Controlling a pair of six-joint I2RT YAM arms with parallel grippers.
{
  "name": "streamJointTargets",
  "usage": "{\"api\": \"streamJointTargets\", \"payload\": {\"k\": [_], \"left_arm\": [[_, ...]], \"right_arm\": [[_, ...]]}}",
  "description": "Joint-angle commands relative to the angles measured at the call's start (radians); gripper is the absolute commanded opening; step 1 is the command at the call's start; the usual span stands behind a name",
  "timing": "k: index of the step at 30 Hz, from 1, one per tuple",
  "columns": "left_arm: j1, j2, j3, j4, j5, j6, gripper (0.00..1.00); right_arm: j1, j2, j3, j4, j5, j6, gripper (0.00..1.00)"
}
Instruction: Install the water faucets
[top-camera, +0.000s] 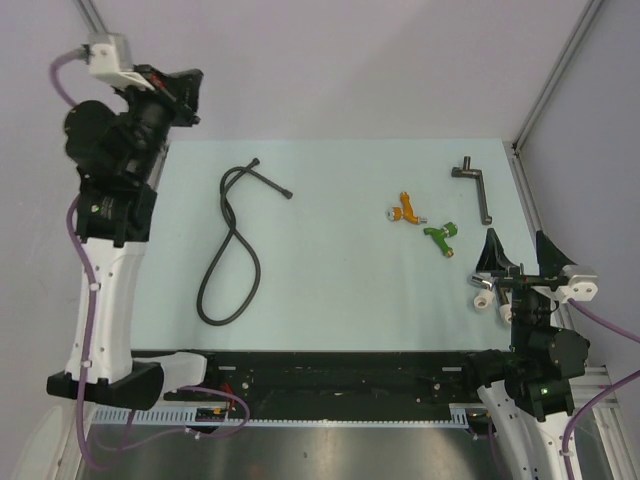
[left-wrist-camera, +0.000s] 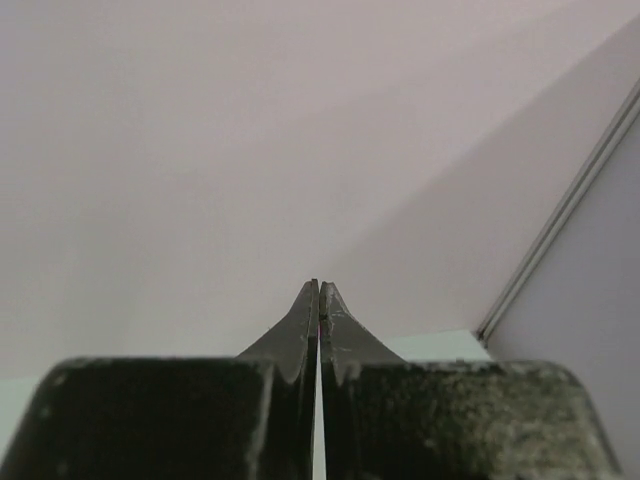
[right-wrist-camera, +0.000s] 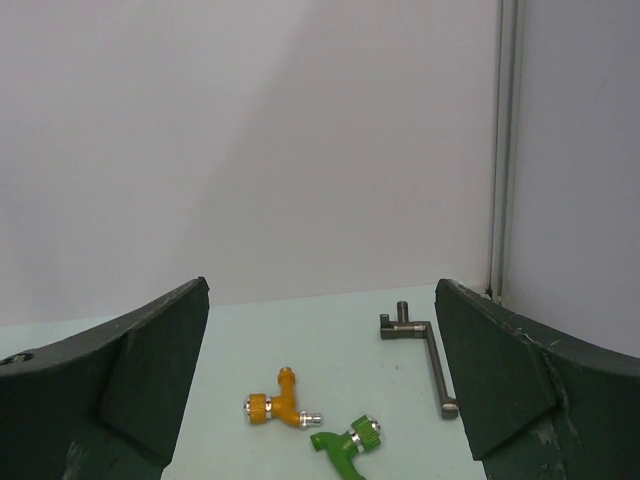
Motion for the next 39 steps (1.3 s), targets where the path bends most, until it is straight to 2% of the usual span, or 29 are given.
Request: {"api": "streamJointTargets", "payload": {"k": [1,3,4,6,7,10,11,15,21,31,39], "left_arm": [[0.002,0.091,-0.216,-0.073,0.063,-0.01,0.02],[0.002,0.114,-0.291,-0.086,0.045,-0.001,0.14],[0.002,0.128,-0.31,-0.093,0.019,-0.001,0.27],[0.002,0.157,-0.354,-0.096,0.002,-0.007,0.41],[0.002,0.196,-0.366,-0.093,-0.015,-0.019,0.54],[0.002,0.284,-0.411,-0.047,-0.034,-0.079,0.77],[0.001,0.307,-0.434,-0.003,-0.066,-0.102,0.82],[0.004,0.442,-0.48,0.144,-0.176,-0.281,0.82],[0.033,0.658,-0.446,0.359,-0.193,-0.55,0.82],[0.042,0.977,-0.212,0.401,-0.353,-0.653,0.75],[0.051,1.117,-0.104,0.393,-0.35,-0.742,0.68]], "right_arm": [[-0.002,0.004,0.003,0.021,-0.036,0.008,1.0],[-0.002,0.007,0.003,0.021,-0.043,0.008,1.0],[-0.002,0.005,0.003,0.021,-0.044,0.01,1.0],[-0.001,0.008,0.003,0.021,-0.045,0.008,1.0],[-0.002,0.008,0.003,0.021,-0.045,0.008,1.0],[-0.002,0.008,0.003,0.019,-0.048,0.007,1.0],[-0.002,0.008,0.003,0.018,-0.048,0.005,1.0],[-0.002,0.011,0.003,0.015,-0.053,0.005,1.0],[-0.001,0.02,0.003,0.007,-0.059,-0.003,1.0],[-0.004,0.062,0.003,0.003,-0.065,-0.024,1.0],[-0.019,0.1,0.003,0.003,-0.068,-0.035,1.0]]}}
